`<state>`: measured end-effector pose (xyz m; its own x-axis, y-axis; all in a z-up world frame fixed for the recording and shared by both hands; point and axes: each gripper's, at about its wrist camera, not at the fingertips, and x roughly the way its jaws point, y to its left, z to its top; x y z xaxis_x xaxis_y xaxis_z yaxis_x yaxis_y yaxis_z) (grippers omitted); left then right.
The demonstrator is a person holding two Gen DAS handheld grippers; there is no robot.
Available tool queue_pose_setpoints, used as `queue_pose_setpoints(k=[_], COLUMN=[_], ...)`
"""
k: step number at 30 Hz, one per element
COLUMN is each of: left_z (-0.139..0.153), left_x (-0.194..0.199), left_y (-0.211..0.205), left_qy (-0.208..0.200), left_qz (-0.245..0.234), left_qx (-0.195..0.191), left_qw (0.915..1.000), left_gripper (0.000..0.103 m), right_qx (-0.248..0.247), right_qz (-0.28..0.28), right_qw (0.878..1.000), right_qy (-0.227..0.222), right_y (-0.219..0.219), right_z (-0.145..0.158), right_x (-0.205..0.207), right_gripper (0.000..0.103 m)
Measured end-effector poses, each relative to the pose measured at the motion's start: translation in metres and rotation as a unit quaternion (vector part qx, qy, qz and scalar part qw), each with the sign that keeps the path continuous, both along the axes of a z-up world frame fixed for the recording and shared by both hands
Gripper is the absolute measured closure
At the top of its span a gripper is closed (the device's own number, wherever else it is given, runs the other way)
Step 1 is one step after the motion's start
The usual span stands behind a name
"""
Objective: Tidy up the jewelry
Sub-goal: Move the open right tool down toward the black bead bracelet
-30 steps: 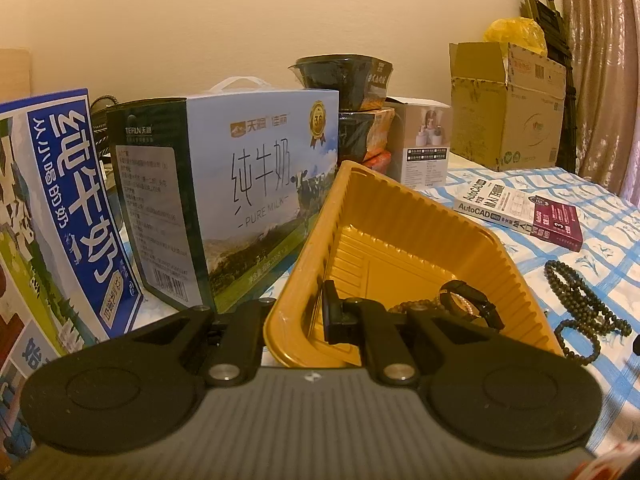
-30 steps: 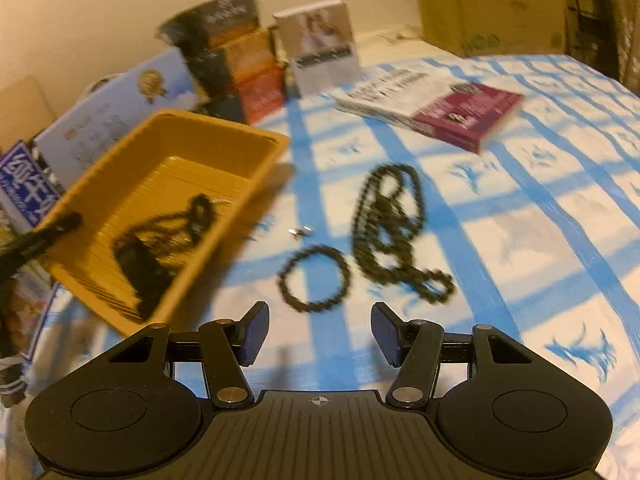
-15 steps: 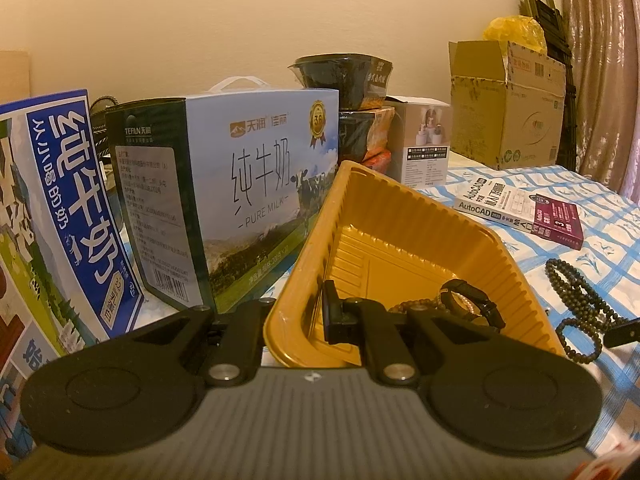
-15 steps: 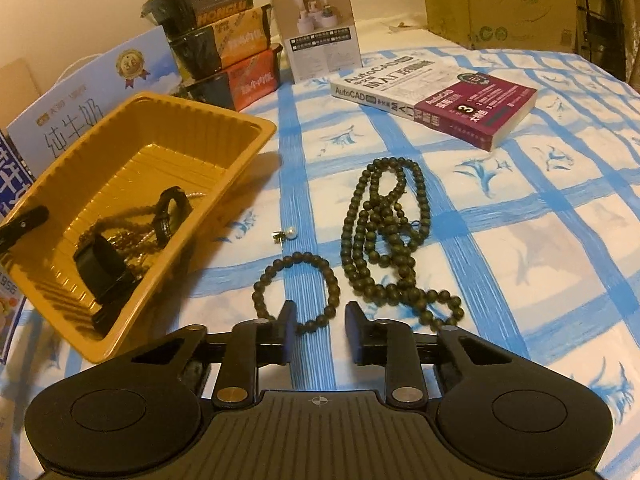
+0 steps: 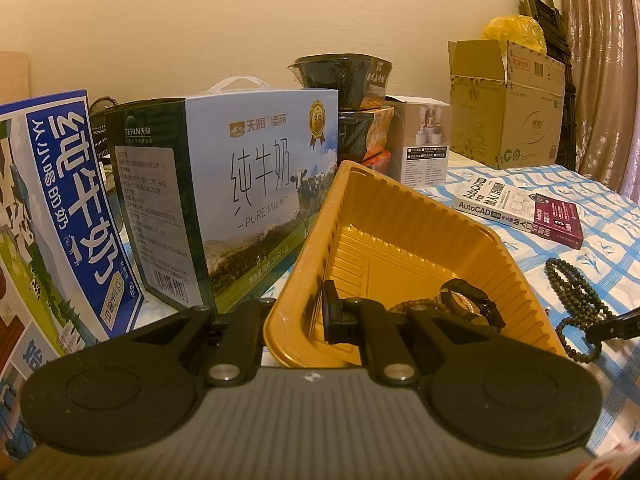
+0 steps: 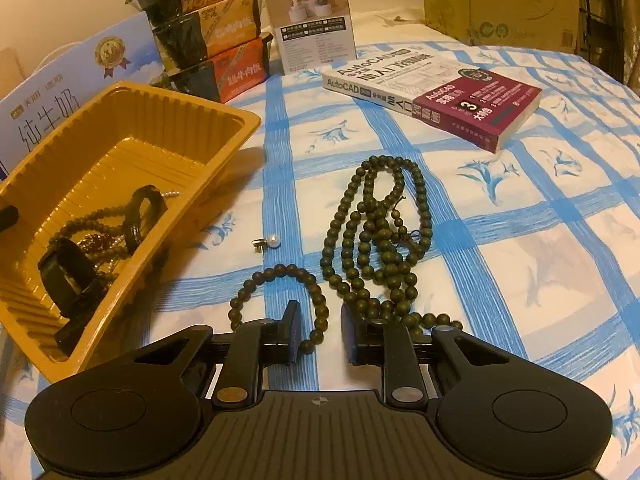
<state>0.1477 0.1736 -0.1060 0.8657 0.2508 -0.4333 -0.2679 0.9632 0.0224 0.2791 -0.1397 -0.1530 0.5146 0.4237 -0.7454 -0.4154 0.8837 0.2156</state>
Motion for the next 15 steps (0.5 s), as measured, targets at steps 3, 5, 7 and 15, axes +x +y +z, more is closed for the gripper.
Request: queue_pose_setpoints(k=[3,5,7,15], left_z=[0.0,0.0,0.0,0.0], left_x=[0.0,0.0,0.0,0.0], left_y=[0.0,0.0,0.0,0.0], left_qy=[0.0,0.0,0.0,0.0], left_qz=[0.0,0.0,0.0,0.0], left_qx=[0.001,0.001,0.0,0.0], left_qw=[1.0,1.0,1.0,1.0], left_gripper=[0.093,0.093,0.093,0.093], right_qx=[-0.012,-0.02,-0.028,-0.046], right_qz=[0.004,0.006,0.012,0.027], right_qw=[1.0,1.0,0.999,0.998], right_qy=[-0.007,-0.011,-0.018,-0.029], right_y=[0.004,0.007,0.009,0.014], right_z=[-0.001,-0.002,-0.003,-0.003], right_x=[0.0,0.0,-0.001,0.0], right_gripper=[0.08,0.08,0.081,0.093])
